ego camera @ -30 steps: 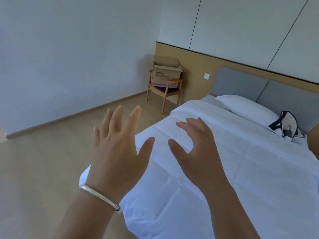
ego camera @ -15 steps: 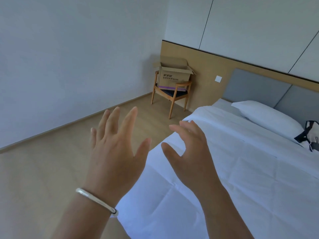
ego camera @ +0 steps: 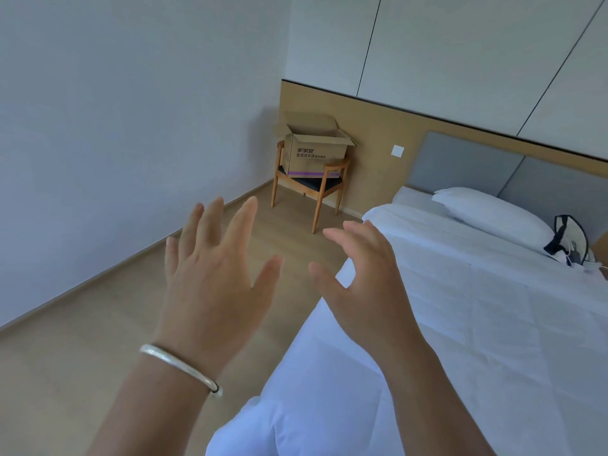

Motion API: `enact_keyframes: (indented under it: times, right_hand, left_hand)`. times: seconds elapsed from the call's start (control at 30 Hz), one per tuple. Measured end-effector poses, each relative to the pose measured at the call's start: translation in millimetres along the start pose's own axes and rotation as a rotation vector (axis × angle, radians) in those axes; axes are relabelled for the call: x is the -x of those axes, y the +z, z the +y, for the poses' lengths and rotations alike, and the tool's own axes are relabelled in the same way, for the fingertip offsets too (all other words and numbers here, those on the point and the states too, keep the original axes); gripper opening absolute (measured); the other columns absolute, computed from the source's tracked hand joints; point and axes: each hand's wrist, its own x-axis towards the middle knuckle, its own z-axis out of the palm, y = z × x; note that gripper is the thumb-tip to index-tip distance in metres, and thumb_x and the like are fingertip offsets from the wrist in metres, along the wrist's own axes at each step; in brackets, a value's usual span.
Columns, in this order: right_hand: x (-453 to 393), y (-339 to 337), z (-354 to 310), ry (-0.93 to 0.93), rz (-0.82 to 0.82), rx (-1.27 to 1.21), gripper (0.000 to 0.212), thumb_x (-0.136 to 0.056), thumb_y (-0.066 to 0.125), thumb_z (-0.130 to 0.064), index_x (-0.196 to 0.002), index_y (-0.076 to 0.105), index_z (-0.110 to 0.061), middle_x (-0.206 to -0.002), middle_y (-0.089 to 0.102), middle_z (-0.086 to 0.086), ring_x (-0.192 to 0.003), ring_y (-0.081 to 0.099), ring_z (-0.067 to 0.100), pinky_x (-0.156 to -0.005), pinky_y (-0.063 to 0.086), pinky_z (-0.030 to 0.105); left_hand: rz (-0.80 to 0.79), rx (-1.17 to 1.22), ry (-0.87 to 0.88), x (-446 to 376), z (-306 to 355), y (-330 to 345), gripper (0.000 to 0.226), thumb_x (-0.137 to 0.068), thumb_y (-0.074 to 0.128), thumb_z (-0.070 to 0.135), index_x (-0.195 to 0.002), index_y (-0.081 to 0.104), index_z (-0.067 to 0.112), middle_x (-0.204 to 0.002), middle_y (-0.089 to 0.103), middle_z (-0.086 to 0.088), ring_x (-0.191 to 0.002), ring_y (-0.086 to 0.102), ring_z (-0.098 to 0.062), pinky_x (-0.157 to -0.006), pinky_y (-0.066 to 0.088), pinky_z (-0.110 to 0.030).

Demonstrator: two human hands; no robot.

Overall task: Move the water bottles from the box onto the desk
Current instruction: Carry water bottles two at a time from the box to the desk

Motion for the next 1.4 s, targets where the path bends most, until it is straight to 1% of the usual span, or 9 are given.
enact_keyframes:
  times: [0.13, 0.23, 0.4, 0.53, 0.8, 0.93, 1.13, 1.33, 1.4]
  right_hand:
    - [-24.9, 33.6, -19.7, 0.018, 0.006, 0.017, 0.057, -0.083, 0.05, -0.054, -0.136, 0.055, -0.032, -0.149, 0.038, -0.009, -0.148, 0.014, 0.008, -0.118, 0.023, 0.033]
    - [-53.4, 60.6, -28.5, 0.025, 0.002, 0.024, 0.057, -0.083, 0.05, -0.053, -0.136, 0.055, -0.032, -0.149, 0.038, -0.01, -0.148, 0.015, 0.008, -0.118, 0.023, 0.034]
    - [-120.8, 112.5, -30.2, 0.039, 0.024, -0.002, 0.057, -0.083, 0.051, -0.053, -0.136, 0.055, -0.033, -0.149, 0.039, -0.011, -0.147, 0.015, 0.005, -0.117, 0.02, 0.027]
    - [-191.9, 154.7, -27.7, 0.051, 0.079, -0.035, 0.055, -0.082, 0.053, -0.051, -0.133, 0.058, -0.031, -0.147, 0.042, -0.009, -0.146, 0.023, 0.009, -0.118, 0.027, 0.037]
    - [-324.5, 212.7, -20.3, 0.065, 0.086, -0.065, 0.054, -0.083, 0.054, -0.051, -0.134, 0.056, -0.033, -0.148, 0.041, -0.009, -0.146, 0.022, 0.009, -0.116, 0.03, 0.042]
    - [-374.9, 231.3, -13.5, 0.078, 0.081, -0.038, 0.055, -0.083, 0.052, -0.052, -0.135, 0.054, -0.035, -0.149, 0.039, -0.011, -0.147, 0.017, 0.005, -0.118, 0.028, 0.039]
    - [-440.5, 266.1, -2.4, 0.126, 0.098, 0.001, 0.055, -0.083, 0.052, -0.053, -0.135, 0.054, -0.035, -0.149, 0.039, -0.011, -0.147, 0.019, 0.007, -0.118, 0.027, 0.039]
    - [-523.3, 308.4, 8.1, 0.189, 0.152, 0.051, 0.055, -0.083, 0.052, -0.053, -0.135, 0.054, -0.035, -0.149, 0.039, -0.014, -0.147, 0.016, 0.003, -0.119, 0.025, 0.035]
    - [-557.7, 322.5, 8.6, 0.203, 0.179, 0.07, 0.053, -0.084, 0.055, -0.05, -0.134, 0.055, -0.034, -0.146, 0.039, -0.016, -0.147, 0.016, 0.003, -0.118, 0.023, 0.031]
  left_hand:
    - [-0.015, 0.022, 0.001, -29.0, -40.2, -7.3, 0.074, -0.085, 0.036, 0.058, -0.154, 0.02, 0.037, -0.163, 0.018, -0.004, -0.152, 0.004, -0.022, -0.122, 0.013, -0.048]
    - [-0.037, 0.037, -0.008, -60.3, -67.5, -6.6, 0.068, -0.093, 0.042, 0.055, -0.154, 0.017, 0.038, -0.164, 0.015, -0.003, -0.152, 0.0, -0.019, -0.123, 0.011, -0.048]
    - [-0.052, 0.031, 0.002, -129.0, -110.8, 3.4, 0.071, -0.091, 0.046, 0.05, -0.155, 0.016, 0.037, -0.164, 0.012, -0.003, -0.152, -0.002, -0.018, -0.123, 0.01, -0.048]
    - [-0.068, 0.006, 0.019, -206.3, -140.1, 16.2, 0.072, -0.09, 0.043, 0.05, -0.155, 0.014, 0.038, -0.165, 0.009, -0.001, -0.152, -0.005, -0.017, -0.123, 0.008, -0.048]
    - [-0.081, 0.022, 0.051, -350.4, -178.0, 42.1, 0.072, -0.09, 0.043, 0.051, -0.154, 0.012, 0.04, -0.165, 0.007, 0.002, -0.151, -0.008, -0.012, -0.123, 0.005, -0.046]
    - [-0.093, 0.032, 0.06, -406.1, -193.7, 57.4, 0.072, -0.091, 0.043, 0.051, -0.154, 0.012, 0.041, -0.165, 0.006, 0.003, -0.151, -0.008, -0.012, -0.123, 0.005, -0.046]
    - [-0.141, 0.049, 0.086, -483.5, -223.6, 90.8, 0.071, -0.091, 0.044, 0.052, -0.154, 0.012, 0.042, -0.165, 0.007, 0.002, -0.151, -0.007, -0.013, -0.123, 0.005, -0.046]
    - [-0.198, 0.114, 0.136, -587.2, -260.7, 133.4, 0.073, -0.092, 0.048, 0.05, -0.154, 0.012, 0.041, -0.165, 0.008, 0.002, -0.151, -0.008, -0.013, -0.123, 0.005, -0.047]
    - [-0.211, 0.138, 0.164, -627.3, -273.0, 144.3, 0.072, -0.093, 0.045, 0.053, -0.154, 0.011, 0.041, -0.165, 0.007, 0.002, -0.151, -0.008, -0.013, -0.123, 0.005, -0.047]
